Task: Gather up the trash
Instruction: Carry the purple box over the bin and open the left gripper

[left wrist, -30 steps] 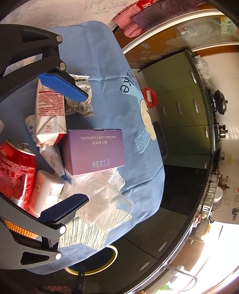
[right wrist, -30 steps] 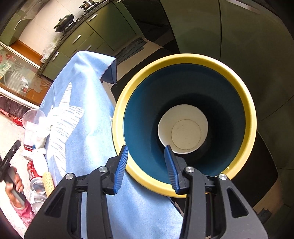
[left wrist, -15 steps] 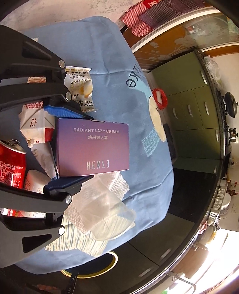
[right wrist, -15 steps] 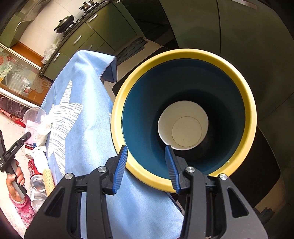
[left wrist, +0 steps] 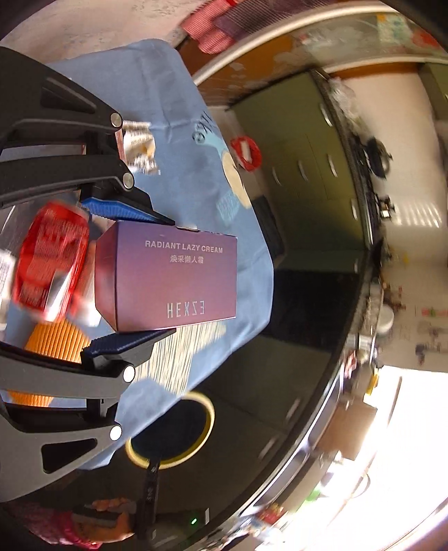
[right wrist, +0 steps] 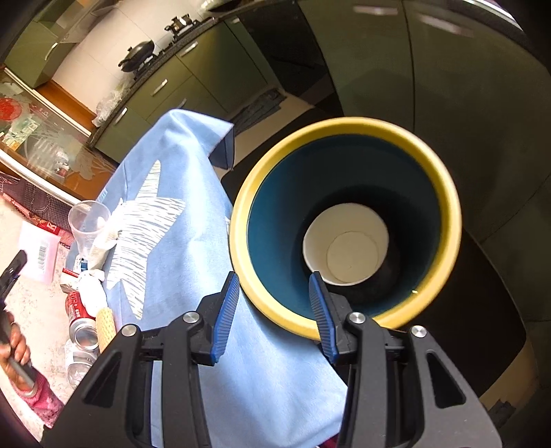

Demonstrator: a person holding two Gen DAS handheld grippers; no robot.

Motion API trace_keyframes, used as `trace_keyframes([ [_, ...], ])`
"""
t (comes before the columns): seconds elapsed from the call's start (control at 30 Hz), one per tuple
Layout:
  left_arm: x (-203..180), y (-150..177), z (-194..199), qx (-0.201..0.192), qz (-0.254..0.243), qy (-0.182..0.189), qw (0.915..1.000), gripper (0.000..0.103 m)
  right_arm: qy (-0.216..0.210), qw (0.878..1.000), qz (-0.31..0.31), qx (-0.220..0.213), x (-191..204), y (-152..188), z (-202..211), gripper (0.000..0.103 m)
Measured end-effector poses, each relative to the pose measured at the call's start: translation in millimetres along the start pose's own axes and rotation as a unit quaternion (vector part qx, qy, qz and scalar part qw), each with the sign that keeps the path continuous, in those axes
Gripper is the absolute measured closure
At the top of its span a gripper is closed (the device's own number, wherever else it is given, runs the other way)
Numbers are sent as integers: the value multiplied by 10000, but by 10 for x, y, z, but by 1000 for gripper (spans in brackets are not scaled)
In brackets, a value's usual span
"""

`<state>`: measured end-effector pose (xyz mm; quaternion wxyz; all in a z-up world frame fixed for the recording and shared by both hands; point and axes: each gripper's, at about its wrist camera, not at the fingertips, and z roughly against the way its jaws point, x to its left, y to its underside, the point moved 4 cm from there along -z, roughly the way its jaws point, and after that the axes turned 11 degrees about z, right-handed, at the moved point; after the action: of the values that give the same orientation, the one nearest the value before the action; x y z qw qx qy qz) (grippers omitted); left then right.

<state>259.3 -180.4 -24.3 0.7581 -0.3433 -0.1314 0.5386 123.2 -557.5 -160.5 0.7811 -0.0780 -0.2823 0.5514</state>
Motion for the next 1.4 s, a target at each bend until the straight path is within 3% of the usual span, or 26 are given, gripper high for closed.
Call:
trace_keyframes([
  [0.2,-925,164,122,148,-716,683,9950,49,59,9997,-96,-239,-161,141,264,62],
  [0.4,-1814,267,-131,457,-1155,1071,9865,49,108,9981,-277,-538,-458,307,555,62],
  [0.53,-2359,367,-418,654,-1208,1210,9831,49,136,9969,-394,-670,-671,426,683,62],
  [0.77,-2968,457,-1261,916,-1090,1072,9840,49,-64,9951,-640,-749,-985,642,711,62],
  [0.9,-3061,488,-1619,1103,-938,941,9850,43,-119,9946,-701,-754,-1046,710,689,61],
  [1.03,-3020,433,-1549,777,-901,765,9899,19,-87,9950,-663,-740,-1049,717,667,56],
  [1.23,-2712,289,-671,37,-982,918,9909,10,-60,9970,-457,-615,-883,699,585,55],
  [1.4,-2073,236,118,-723,-906,671,9910,5,-96,9988,10,-487,-530,656,518,56],
])
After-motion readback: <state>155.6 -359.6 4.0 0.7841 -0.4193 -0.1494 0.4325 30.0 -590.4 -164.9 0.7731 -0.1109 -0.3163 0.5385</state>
